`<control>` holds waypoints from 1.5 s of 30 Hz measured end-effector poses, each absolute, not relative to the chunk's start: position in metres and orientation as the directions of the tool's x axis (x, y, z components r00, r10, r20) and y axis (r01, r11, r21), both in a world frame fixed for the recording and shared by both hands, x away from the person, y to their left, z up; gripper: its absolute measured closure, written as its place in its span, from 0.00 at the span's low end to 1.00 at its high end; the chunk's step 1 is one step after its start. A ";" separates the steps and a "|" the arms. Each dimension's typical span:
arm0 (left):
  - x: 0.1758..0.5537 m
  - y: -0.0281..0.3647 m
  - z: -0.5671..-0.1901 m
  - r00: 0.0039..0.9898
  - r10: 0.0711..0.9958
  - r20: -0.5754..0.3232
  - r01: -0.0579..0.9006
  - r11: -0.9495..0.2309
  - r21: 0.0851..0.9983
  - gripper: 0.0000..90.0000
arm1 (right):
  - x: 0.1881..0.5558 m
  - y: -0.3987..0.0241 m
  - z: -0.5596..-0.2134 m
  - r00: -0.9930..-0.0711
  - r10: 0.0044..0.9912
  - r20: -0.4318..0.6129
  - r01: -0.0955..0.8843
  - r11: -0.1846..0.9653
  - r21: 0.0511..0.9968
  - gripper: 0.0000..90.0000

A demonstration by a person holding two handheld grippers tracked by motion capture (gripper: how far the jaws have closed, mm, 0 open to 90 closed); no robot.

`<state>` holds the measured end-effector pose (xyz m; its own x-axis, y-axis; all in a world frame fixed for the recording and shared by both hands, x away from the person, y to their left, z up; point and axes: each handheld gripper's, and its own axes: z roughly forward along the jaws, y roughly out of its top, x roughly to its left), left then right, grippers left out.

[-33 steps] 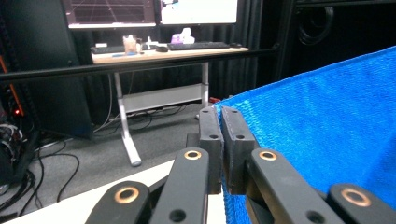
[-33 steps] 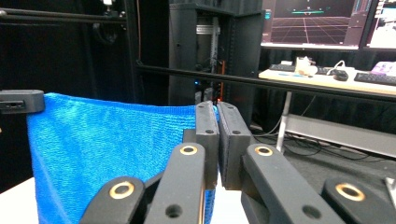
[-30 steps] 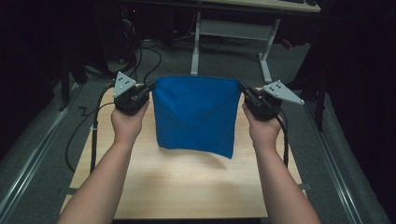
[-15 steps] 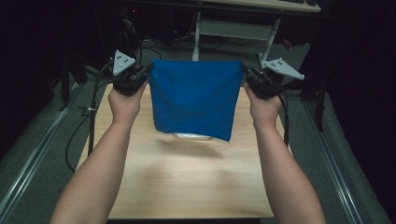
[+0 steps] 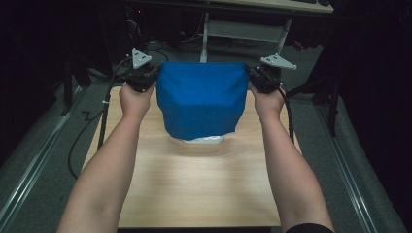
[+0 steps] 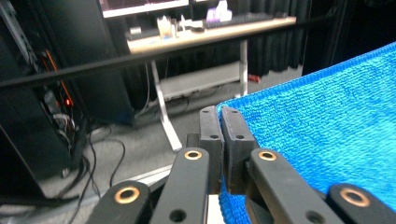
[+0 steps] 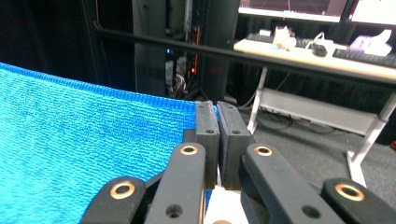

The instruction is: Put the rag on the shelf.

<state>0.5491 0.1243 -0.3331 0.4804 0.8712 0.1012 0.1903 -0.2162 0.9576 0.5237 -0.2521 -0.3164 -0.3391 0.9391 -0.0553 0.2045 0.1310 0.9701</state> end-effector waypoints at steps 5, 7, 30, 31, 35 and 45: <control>0.556 0.121 -0.369 0.491 0.869 0.060 0.284 -0.225 0.932 0.98 | 0.533 -0.251 -0.340 -0.339 0.939 -0.054 0.263 0.150 0.953 0.99; 0.557 0.119 -0.380 0.499 0.865 0.050 0.306 -0.230 0.924 0.98 | 0.535 -0.252 -0.351 -0.339 0.939 -0.053 0.293 0.159 0.943 0.99; 0.524 0.117 -0.469 0.581 0.808 -0.096 0.466 -0.233 0.854 0.98 | 0.504 -0.260 -0.435 -0.358 0.933 0.045 0.431 0.122 0.894 0.99; 0.523 0.116 -0.471 0.581 0.808 -0.103 0.466 -0.226 0.855 0.98 | 0.502 -0.260 -0.438 -0.354 0.934 0.051 0.440 0.119 0.890 0.99; 0.522 0.116 -0.478 0.580 0.804 -0.130 0.482 -0.210 0.851 0.98 | 0.501 -0.259 -0.447 -0.361 0.931 0.049 0.461 0.133 0.877 0.99; 0.520 0.116 -0.494 0.584 0.799 -0.147 0.510 -0.220 0.832 0.98 | 0.503 -0.243 -0.466 -0.389 0.921 0.027 0.494 0.184 0.850 0.99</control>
<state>0.5203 0.1165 -0.4936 0.5836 0.7986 -0.1470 0.5100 -0.2196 0.8316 0.5031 -0.2429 -0.4663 -0.3891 0.9208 0.0266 0.4942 0.1843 0.8496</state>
